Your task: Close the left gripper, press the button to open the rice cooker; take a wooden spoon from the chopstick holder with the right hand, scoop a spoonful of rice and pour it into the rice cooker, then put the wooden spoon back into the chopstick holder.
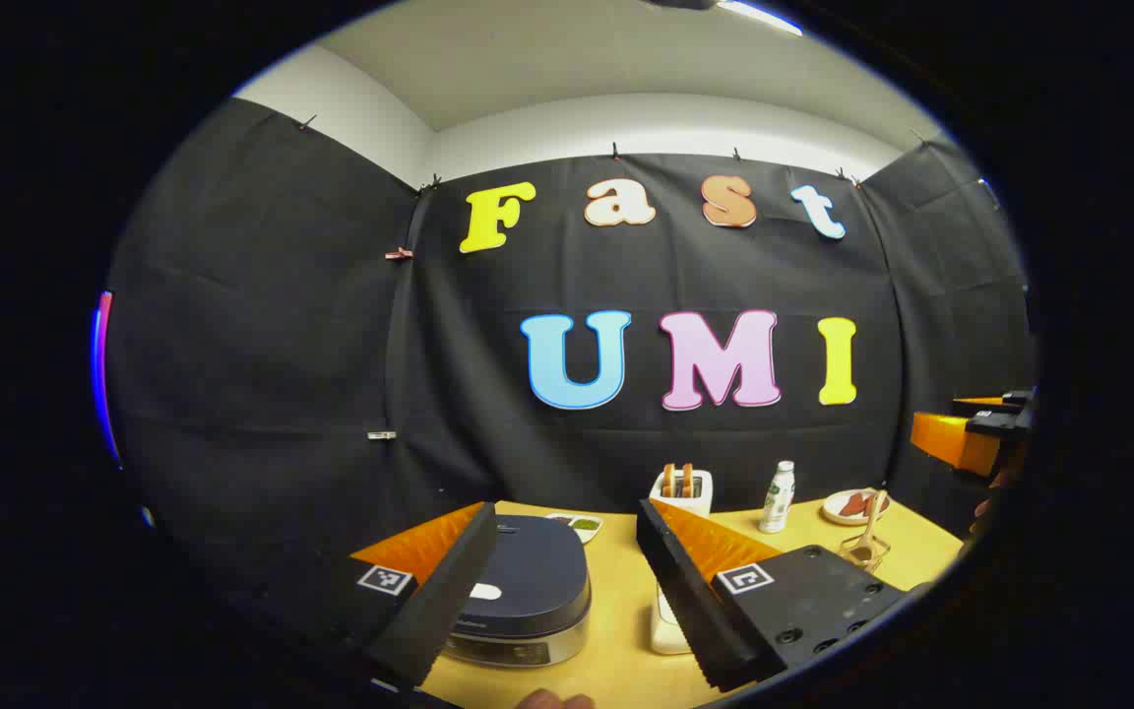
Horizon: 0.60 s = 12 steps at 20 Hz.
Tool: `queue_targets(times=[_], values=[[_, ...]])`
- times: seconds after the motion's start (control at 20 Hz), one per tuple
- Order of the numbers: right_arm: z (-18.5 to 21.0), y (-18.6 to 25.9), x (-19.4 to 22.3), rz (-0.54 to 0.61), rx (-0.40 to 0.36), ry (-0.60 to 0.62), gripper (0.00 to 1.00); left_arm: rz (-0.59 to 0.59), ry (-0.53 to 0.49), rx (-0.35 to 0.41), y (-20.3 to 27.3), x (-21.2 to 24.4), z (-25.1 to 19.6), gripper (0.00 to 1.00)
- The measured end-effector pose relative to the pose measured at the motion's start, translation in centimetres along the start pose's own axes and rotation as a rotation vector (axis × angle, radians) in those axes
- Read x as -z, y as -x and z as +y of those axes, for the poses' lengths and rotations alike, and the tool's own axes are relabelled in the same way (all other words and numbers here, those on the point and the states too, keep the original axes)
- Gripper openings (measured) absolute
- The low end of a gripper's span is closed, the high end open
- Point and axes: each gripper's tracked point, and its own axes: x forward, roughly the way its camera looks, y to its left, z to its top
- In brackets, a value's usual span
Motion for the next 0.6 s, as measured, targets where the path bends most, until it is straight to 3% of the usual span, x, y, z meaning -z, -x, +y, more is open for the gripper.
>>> queue_targets(times=[0.6], values=[[2.9, 0.7, -1.3, -0.039, -0.088, 0.012, 0.89, 0.013, -0.006, -0.047, 1.6, -0.2, 1.4, 0.95]])
